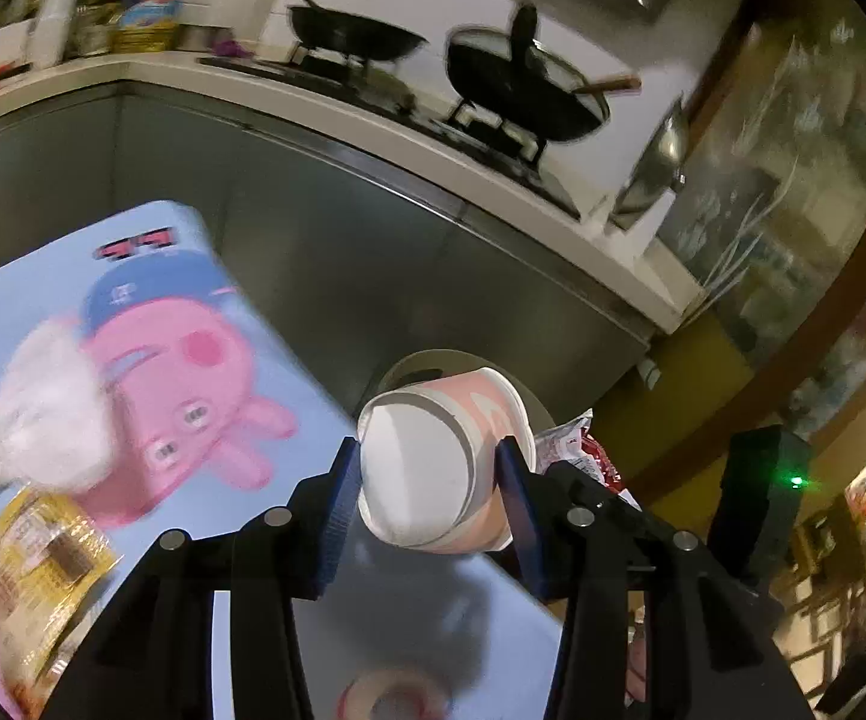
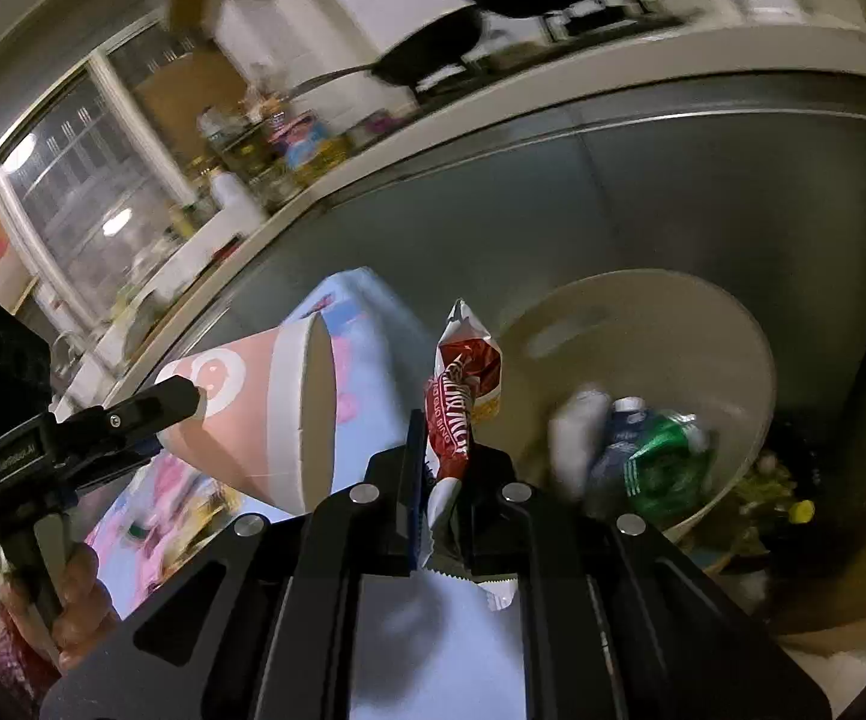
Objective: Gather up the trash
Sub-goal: 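Carry the pink cup and red wrapper to the bin and release both, then move both open grippers back from the bin to the table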
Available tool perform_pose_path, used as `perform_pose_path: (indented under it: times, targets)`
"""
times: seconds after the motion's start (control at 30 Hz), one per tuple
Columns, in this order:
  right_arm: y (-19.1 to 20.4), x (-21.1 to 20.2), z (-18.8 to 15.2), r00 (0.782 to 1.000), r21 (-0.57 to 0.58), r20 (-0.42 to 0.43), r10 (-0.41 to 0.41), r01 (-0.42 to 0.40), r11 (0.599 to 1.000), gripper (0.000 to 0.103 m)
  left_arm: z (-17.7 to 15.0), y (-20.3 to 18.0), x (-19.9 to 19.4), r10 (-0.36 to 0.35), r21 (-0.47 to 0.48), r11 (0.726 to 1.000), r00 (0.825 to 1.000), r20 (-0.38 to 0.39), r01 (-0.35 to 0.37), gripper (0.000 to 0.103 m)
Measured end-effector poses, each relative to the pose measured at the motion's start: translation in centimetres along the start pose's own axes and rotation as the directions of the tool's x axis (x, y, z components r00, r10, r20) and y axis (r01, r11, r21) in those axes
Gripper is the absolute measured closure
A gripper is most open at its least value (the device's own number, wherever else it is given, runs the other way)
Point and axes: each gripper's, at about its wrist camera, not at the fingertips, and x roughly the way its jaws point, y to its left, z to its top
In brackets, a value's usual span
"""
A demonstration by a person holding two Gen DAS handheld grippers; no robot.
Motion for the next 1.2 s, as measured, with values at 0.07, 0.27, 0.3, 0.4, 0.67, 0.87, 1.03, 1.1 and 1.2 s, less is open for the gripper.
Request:
perform_pose_path:
  times: [0.07,0.27,0.3,0.4,0.67,0.87,1.03,1.1,1.2]
  targets:
    - [-2.2,0.3,0.6,1.000,0.019,0.005,-0.019,0.019,1.000,0.093,0.8,-1.4,2.7,0.016,0.030,0.999,1.000,-0.026,-0.015,0.056]
    - [-5.4,2.2,1.4,0.999,0.054,-0.002,-0.051,0.051,0.997,0.092,1.4,-3.4,7.8,0.077,0.104,0.992,0.994,-0.071,-0.070,0.056]
    - [-5.8,2.5,1.4,0.999,0.058,-0.003,-0.054,0.054,0.997,0.092,1.5,-3.5,8.6,0.091,0.111,0.990,0.993,-0.077,-0.082,0.055]
    - [-6.7,3.6,1.8,0.998,0.069,-0.016,-0.057,0.058,0.996,0.082,1.6,-3.5,10.1,0.125,0.121,0.986,0.988,-0.089,-0.113,0.053]
    - [-6.7,2.7,1.6,0.996,0.092,0.046,-0.078,0.073,0.993,0.043,1.2,-3.6,10.5,0.224,0.155,0.965,0.973,-0.060,-0.212,0.025]
    - [-6.3,0.7,0.0,0.997,0.164,0.061,-0.051,0.041,0.986,0.043,0.2,-4.0,8.2,0.316,0.184,0.933,0.949,-0.015,-0.308,0.025]
    - [-5.4,-1.1,-1.2,0.996,0.198,0.088,-0.025,0.007,0.980,0.043,-0.8,-5.1,6.0,0.326,0.214,0.921,0.945,0.028,-0.325,0.024]
    - [-4.7,-1.7,-1.4,0.995,0.190,0.095,-0.018,0.000,0.982,0.043,-1.2,-5.8,5.3,0.332,0.239,0.912,0.942,0.049,-0.334,0.023]
    - [-3.9,-2.2,-1.4,0.995,0.179,0.104,-0.014,-0.005,0.984,0.043,-1.7,-6.5,4.3,0.337,0.265,0.901,0.939,0.069,-0.342,0.022]
